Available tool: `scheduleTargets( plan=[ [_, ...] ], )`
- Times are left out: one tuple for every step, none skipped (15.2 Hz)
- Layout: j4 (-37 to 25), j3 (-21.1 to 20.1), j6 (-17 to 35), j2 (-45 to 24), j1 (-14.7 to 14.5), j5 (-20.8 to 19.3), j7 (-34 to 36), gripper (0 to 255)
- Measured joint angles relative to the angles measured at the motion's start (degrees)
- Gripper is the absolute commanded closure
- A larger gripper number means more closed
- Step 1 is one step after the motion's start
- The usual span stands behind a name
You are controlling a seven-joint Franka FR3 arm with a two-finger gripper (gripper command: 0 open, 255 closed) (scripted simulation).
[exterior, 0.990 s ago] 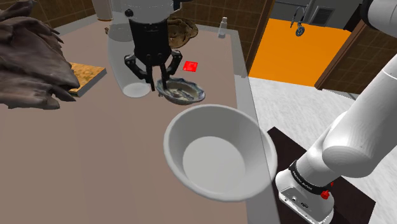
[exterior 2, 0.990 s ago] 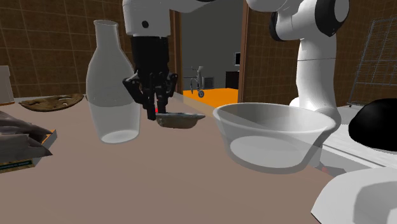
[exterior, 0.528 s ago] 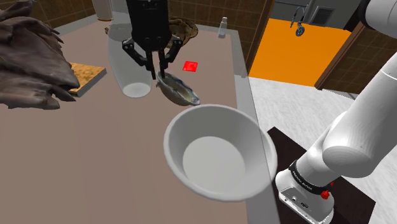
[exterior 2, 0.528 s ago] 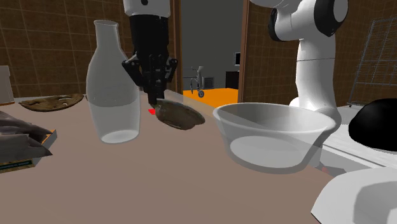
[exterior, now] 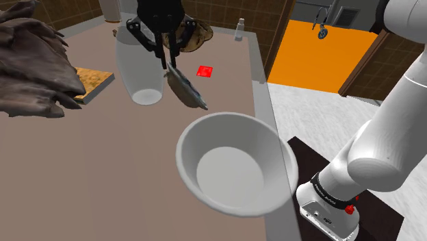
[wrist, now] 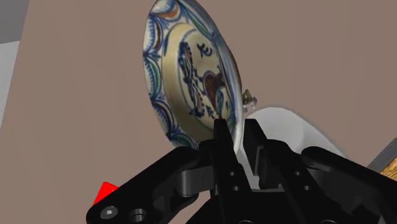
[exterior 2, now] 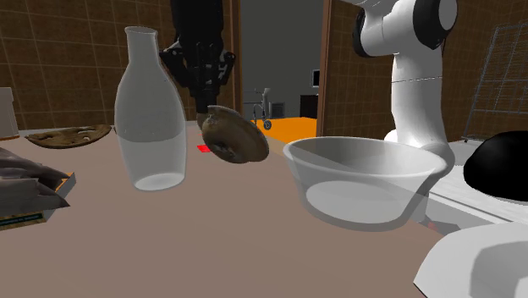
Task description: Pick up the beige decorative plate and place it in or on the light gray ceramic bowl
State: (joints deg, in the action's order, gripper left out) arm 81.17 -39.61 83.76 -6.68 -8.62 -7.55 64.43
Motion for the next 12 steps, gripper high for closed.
scheduleTargets(
  plan=[
    [-1.6,-0.2,-1.0,-0.7,-0.4,-0.5,0.4,255],
    [-2.7,-0.2,-1.9,-1.1,-0.5,-0.7,0.3,255],
    [-3.8,-0.2,-2.8,-1.4,-0.7,-0.9,0.4,255],
    [-5.2,-0.3,-3.8,-1.9,-1.0,-1.3,0.6,255],
    [-6.6,-0.4,-4.8,-2.5,-1.3,-1.6,0.6,255],
    [-8.3,-0.5,-5.9,-3.1,-1.7,-2.1,0.8,255],
    [-10.2,-0.6,-7.2,-4.0,-2.2,-2.7,1.1,255],
    [-11.4,-0.7,-8.1,-4.4,-2.5,-3.0,1.1,255],
    [-11.7,-0.9,-8.7,-4.2,-2.8,-2.9,1.6,255],
    [-10.3,-1.1,-8.3,-2.8,-2.6,-2.0,2.1,255],
    [-9.9,-1.4,-8.6,-2.0,-2.9,-1.5,2.7,255],
    [-7.7,-1.6,-7.9,0.0,-2.5,-0.2,3.0,255]
  ],
)
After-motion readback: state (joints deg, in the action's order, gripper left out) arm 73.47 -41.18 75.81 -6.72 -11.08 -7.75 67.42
